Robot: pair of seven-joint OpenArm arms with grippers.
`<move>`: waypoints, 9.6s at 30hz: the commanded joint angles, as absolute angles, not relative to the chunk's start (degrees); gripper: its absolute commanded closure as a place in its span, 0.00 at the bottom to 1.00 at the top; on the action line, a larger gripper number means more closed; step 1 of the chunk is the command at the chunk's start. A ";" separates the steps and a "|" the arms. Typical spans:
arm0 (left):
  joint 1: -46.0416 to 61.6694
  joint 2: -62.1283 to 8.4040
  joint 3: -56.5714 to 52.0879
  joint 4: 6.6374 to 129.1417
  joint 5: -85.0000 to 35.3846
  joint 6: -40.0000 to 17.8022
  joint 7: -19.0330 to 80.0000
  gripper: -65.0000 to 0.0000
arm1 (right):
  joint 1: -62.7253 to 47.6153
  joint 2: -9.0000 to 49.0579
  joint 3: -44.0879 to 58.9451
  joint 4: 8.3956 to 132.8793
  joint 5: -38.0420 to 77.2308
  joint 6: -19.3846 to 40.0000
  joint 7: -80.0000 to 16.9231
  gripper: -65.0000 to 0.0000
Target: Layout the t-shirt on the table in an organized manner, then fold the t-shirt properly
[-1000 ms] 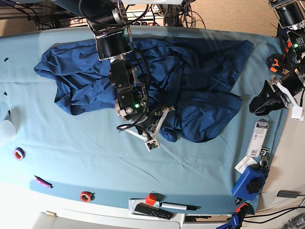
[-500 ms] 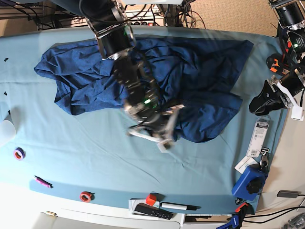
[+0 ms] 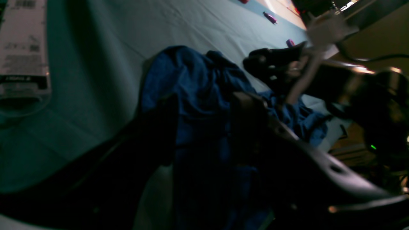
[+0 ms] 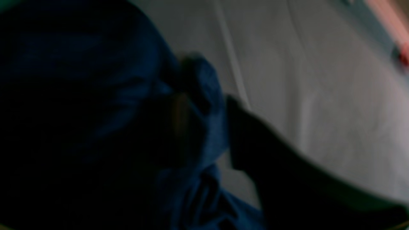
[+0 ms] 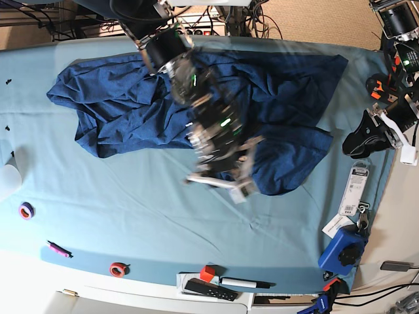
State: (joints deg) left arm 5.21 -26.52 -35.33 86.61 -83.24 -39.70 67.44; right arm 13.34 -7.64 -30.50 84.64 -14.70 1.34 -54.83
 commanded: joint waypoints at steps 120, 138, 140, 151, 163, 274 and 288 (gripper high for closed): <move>-6.35 -36.64 -36.51 87.48 -74.52 -40.00 61.01 0.62 | 11.84 11.22 44.18 82.70 40.40 32.69 -69.04 0.50; -6.20 -35.68 -36.51 87.33 -74.54 -38.50 63.09 0.62 | 18.90 19.05 19.79 58.54 39.38 37.91 -75.24 0.74; -5.45 -35.40 -36.42 87.31 -74.54 -38.41 63.57 0.62 | 18.90 19.05 19.46 58.54 38.94 37.89 -74.96 0.99; -2.85 -32.56 -33.01 87.22 -74.96 -38.41 63.40 0.62 | 18.90 21.08 23.33 58.54 31.44 36.95 -68.40 1.00; -3.55 -26.61 -19.99 87.22 -66.72 -38.41 55.53 0.62 | 18.90 22.85 23.31 58.54 22.44 31.00 -60.62 1.00; -29.74 -35.70 -4.91 53.65 -85.00 -40.00 80.00 1.00 | 7.25 22.72 23.38 84.47 18.13 25.06 -61.01 1.00; -19.11 -38.19 -4.91 56.93 -85.00 -40.00 80.00 1.00 | 3.44 22.74 23.38 92.42 9.41 24.99 -61.32 1.00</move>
